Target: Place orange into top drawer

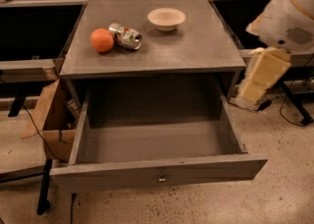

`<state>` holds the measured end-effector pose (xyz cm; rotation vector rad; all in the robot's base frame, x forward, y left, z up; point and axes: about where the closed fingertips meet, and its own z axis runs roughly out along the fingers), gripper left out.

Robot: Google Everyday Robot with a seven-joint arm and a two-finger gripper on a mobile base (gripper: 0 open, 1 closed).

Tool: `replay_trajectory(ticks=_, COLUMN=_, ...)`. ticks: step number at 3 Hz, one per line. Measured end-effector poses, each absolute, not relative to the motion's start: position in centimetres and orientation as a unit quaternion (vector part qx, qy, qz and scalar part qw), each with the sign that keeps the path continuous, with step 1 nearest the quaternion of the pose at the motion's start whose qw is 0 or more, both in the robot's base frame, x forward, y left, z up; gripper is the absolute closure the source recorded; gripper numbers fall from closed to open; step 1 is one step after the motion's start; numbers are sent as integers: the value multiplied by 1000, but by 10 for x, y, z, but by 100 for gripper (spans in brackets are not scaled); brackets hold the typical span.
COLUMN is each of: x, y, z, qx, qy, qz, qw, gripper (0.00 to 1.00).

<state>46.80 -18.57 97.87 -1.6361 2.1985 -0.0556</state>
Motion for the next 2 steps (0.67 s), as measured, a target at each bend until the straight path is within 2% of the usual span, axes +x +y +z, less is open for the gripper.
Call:
replay_trajectory(ticks=1, x=524, y=-103, z=969, qx=-578, qy=775, qz=17, qw=255, gripper=0)
replay_trajectory(ticks=2, x=592, y=20, z=965, qx=-581, qy=739, qz=67, qw=335, gripper=0)
